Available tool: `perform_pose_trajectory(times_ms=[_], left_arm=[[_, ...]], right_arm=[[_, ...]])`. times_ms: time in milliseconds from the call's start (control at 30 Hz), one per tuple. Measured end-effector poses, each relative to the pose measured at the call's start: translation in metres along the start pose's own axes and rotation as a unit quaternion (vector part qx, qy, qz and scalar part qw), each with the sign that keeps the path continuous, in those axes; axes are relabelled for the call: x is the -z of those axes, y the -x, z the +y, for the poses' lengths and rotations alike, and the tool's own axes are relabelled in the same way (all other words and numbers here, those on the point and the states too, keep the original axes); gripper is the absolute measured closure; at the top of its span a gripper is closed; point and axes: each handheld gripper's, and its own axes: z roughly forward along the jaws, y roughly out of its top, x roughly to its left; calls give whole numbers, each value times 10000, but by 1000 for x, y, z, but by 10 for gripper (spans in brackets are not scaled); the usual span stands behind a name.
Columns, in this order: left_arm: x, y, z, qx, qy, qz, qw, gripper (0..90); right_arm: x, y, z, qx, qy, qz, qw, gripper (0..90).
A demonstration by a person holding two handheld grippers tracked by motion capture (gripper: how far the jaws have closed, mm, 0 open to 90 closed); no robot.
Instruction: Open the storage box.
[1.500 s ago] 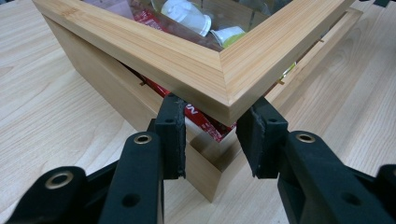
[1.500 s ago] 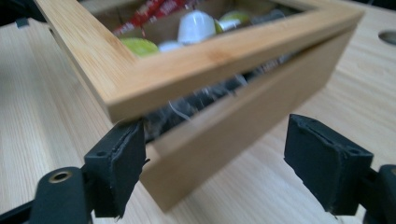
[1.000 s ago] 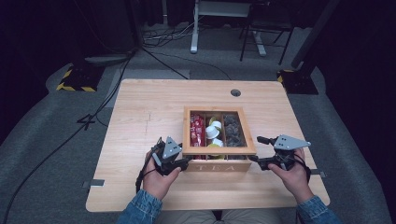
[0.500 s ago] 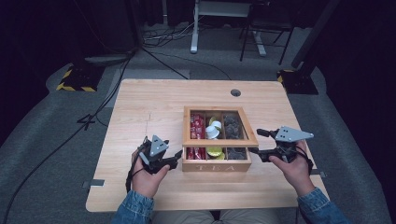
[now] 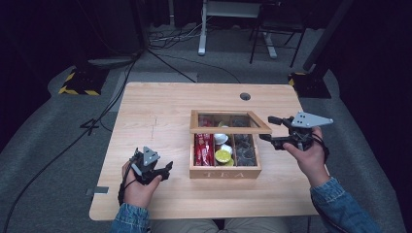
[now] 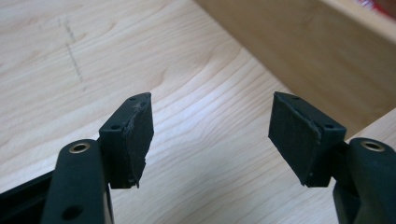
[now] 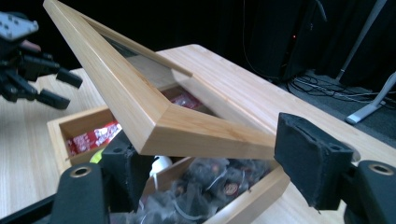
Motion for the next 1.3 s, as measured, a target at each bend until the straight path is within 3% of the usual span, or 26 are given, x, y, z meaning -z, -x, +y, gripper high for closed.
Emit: perform_pose_trajectory(times_ms=[333, 800, 1300], left_arm=[[-8, -16, -11, 85, -66, 175, 9998, 301], [-21, -23, -10, 208, -240, 109, 9994, 284], [-32, -34, -10, 241, -343, 115, 9991, 276]], right_arm=[[-11, 16, 19, -104, 50, 72, 9999, 370], [-24, 44, 46, -471, 207, 161, 9985, 426], [-42, 69, 74, -645, 287, -16, 9975, 481]])
